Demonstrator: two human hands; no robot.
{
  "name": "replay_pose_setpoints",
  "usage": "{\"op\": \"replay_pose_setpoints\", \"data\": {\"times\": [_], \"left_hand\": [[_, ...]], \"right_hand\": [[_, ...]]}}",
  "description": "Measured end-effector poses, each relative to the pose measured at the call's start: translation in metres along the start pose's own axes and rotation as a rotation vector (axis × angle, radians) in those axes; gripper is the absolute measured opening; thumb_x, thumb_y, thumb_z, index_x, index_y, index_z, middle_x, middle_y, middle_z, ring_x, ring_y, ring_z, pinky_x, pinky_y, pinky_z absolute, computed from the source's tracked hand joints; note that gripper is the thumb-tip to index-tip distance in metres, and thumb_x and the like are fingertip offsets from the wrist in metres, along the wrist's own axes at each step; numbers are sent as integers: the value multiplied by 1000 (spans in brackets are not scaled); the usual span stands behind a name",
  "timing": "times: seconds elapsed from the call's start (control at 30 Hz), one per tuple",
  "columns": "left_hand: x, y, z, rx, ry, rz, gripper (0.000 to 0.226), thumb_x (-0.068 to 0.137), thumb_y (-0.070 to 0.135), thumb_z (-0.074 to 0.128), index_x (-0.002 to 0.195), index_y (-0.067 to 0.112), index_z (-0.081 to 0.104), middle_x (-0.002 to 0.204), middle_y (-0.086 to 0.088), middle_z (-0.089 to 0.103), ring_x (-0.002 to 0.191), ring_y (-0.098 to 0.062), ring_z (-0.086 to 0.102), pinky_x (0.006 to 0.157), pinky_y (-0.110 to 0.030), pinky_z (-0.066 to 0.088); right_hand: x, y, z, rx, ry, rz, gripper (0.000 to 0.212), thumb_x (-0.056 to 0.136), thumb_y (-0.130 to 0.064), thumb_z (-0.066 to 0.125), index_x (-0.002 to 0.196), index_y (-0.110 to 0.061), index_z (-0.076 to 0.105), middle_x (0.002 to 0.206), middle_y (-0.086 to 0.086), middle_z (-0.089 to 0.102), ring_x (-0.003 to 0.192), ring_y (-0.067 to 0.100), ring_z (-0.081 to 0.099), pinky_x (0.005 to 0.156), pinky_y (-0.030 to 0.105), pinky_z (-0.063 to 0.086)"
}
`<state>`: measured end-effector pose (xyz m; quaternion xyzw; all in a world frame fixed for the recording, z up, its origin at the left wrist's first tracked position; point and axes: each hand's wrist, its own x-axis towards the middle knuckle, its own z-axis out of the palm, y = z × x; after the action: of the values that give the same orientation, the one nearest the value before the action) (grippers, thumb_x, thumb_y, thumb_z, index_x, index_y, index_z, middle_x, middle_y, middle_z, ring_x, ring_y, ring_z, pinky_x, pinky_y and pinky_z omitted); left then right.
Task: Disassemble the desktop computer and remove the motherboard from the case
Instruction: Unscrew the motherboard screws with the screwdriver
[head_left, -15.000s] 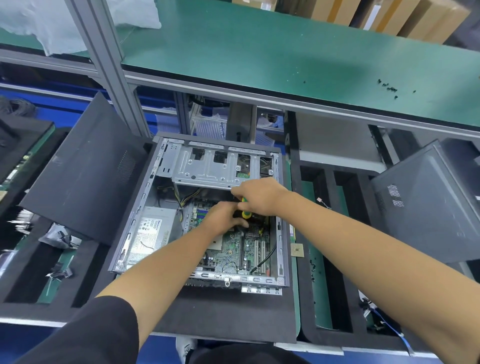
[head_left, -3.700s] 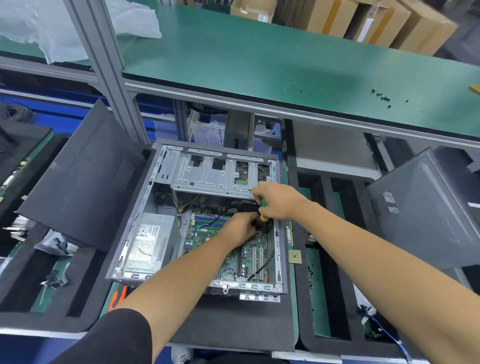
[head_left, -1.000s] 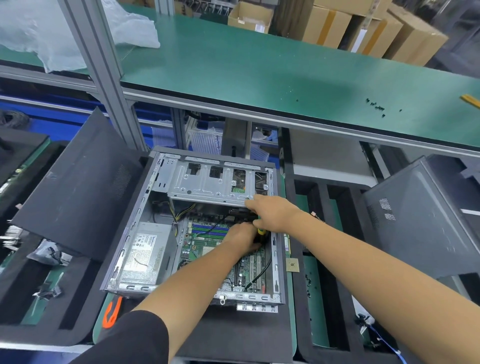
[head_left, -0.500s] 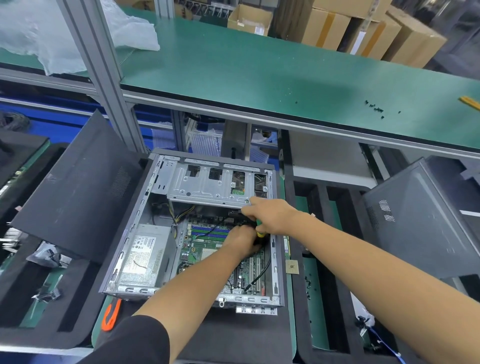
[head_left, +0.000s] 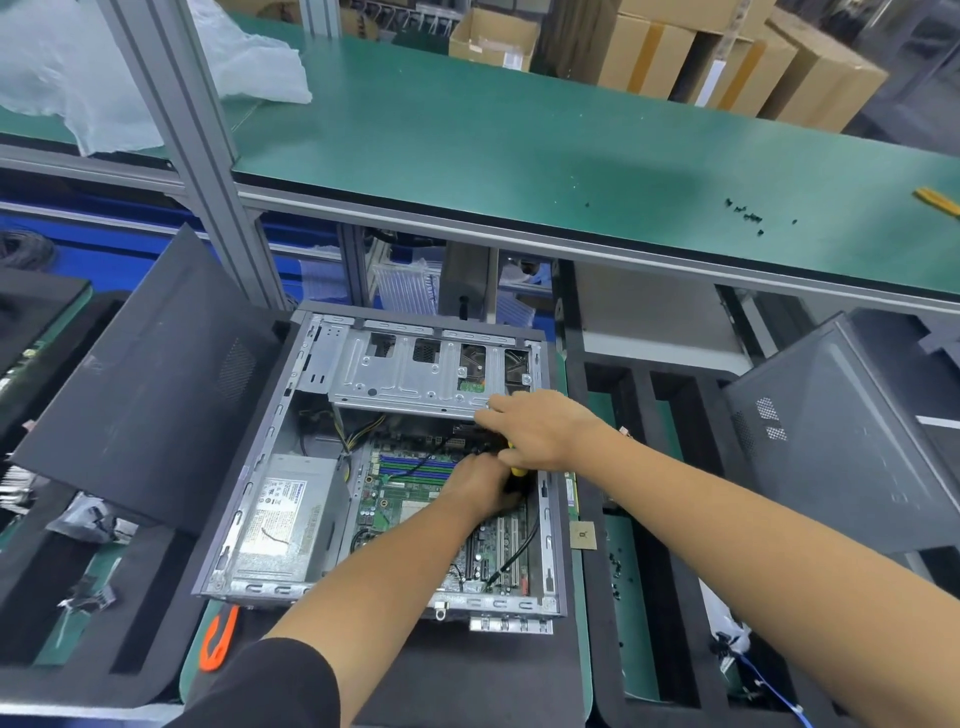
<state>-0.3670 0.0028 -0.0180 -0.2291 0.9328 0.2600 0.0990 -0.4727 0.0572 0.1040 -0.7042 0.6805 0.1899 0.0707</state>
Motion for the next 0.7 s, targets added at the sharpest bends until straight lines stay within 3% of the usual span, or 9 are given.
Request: {"op": "replay_pose_setpoints", "data": {"times": [0.1,0.17,0.27,0.37,0.47,0.57,0.7], "left_hand": [[1,0,0,-15,-17,-13,33,86,33,72,107,9,64,107,-15,70,101,-36,64,82,-37,51],[2,0,1,-7,-24,-12,33,87,35,72,105,9,65,107,-15,70,101,-36,64,83,-37,50],[2,-2,3,7,-25,-3,34,89,36,71,107,8,65,108,-15,69,103,-36,63,84,-37,49],[2,-3,3,9,-12,8,34,88,36,71,108,9,65,109,-15,70,103,-36,64,83,-37,49],[2,-3,2,25,3,34,34,88,36,71,108,10,66,109,-15,70,103,-37,64,84,-37,49],[3,-3,2,42,10,60,35,89,37,69,112,10,65,111,-15,70,104,-37,64,86,-38,49],[3,-2,2,46,2,57,36,90,36,69,113,9,63,111,-15,69,103,-36,64,85,-37,49]], "right_hand": [[1,2,-4,-108,1,76,38,101,-43,40,127,-17,48,86,5,59,60,26,49,50,33,36],[3,0,-5,-113,-16,64,35,103,-39,36,125,-15,49,71,3,51,53,22,41,47,31,27],[5,-1,-6,-66,-60,3,31,104,-35,37,129,-20,47,71,2,52,60,25,49,47,31,25],[5,3,-8,73,-78,3,11,100,-33,46,107,-24,44,86,2,59,73,27,56,52,31,32],[3,10,-8,263,-99,27,12,93,-29,58,95,-24,48,98,-3,52,79,23,53,60,33,36],[2,13,-8,409,-131,49,15,82,-15,68,87,-25,57,94,-8,40,78,17,51,56,31,32],[0,11,-4,432,-156,37,24,77,0,59,79,-24,58,99,0,41,97,27,45,60,35,41]]}}
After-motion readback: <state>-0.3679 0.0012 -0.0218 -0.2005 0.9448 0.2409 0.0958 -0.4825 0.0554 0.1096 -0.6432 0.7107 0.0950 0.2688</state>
